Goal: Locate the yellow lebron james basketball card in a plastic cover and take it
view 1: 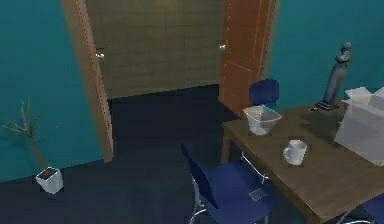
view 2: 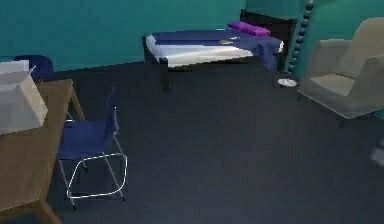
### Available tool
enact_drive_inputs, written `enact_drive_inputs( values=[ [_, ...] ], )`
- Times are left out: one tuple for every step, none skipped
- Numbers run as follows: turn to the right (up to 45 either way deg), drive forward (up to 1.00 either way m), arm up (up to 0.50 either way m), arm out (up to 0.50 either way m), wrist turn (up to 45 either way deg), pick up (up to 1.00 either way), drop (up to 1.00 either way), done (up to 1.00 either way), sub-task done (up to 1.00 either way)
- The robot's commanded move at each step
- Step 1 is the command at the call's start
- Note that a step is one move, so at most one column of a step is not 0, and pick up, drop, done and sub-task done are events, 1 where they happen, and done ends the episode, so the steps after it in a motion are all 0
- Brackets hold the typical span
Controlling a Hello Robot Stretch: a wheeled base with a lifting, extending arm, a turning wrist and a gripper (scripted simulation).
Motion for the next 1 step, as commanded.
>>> enact_drive_inputs(
  values=[
    [0.0, 0.05, 0.00, 0.00, 0.0, 0.00, 0.00, 0.00, 0.00]
  ],
)
